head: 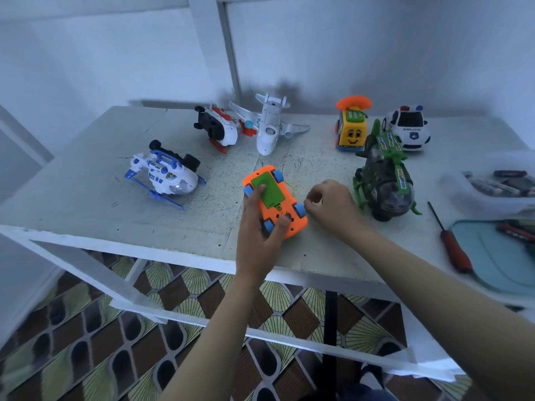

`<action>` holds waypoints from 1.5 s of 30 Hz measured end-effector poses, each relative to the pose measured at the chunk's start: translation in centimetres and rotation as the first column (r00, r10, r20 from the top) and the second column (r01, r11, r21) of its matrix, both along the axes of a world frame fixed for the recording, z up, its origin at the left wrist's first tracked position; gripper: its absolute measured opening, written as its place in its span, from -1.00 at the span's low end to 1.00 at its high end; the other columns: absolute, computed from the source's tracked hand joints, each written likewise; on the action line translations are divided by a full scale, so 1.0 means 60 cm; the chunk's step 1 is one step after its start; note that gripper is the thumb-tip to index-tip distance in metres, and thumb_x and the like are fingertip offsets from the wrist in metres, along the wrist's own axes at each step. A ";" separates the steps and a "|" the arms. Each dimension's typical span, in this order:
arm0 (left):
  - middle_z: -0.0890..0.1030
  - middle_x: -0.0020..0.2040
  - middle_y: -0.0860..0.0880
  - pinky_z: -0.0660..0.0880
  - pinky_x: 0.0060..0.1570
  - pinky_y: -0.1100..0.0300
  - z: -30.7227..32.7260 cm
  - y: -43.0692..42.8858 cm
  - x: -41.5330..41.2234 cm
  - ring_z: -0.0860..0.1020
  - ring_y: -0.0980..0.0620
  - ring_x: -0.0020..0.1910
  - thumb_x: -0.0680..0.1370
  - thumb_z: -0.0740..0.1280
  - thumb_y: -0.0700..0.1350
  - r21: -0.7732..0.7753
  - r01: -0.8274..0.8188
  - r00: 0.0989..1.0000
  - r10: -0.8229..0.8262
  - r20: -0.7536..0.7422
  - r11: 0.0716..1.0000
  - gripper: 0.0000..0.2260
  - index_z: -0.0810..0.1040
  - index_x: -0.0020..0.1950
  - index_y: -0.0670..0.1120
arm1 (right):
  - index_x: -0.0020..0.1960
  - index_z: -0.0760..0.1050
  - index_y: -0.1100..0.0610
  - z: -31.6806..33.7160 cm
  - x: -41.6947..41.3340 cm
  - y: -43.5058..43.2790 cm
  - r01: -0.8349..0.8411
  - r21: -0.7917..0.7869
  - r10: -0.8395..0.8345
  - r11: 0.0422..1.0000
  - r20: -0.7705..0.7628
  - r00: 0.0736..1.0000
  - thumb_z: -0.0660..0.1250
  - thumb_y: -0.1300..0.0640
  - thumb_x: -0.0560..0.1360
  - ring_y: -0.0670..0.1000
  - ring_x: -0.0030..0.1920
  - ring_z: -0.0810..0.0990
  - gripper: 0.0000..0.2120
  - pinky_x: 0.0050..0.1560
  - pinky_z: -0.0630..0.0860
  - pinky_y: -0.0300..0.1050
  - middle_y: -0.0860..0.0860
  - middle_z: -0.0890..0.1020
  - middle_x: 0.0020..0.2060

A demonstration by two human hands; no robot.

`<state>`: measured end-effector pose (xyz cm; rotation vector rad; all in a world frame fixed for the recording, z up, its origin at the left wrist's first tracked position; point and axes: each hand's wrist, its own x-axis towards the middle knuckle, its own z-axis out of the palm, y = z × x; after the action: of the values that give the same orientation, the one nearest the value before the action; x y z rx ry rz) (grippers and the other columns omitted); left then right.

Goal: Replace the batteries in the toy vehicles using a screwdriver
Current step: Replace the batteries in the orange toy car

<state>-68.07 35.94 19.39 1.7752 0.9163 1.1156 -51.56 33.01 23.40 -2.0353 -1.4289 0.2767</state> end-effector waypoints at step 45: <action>0.22 0.54 -0.05 0.43 0.26 -0.16 0.001 -0.002 0.001 0.29 -0.04 0.48 0.44 0.34 0.23 0.130 0.056 0.989 -0.038 -0.140 0.990 -0.20 0.04 0.58 0.15 | -0.17 0.63 0.17 0.060 -0.036 -0.029 -0.246 0.146 0.271 0.958 -0.184 0.945 0.41 0.28 0.43 -0.31 -0.39 0.43 -0.95 -0.33 0.33 -0.45 -0.15 0.49 -0.40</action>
<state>-68.02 35.84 19.48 1.9940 0.8936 1.0559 -53.74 31.25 27.02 -1.6697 -1.5432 0.4820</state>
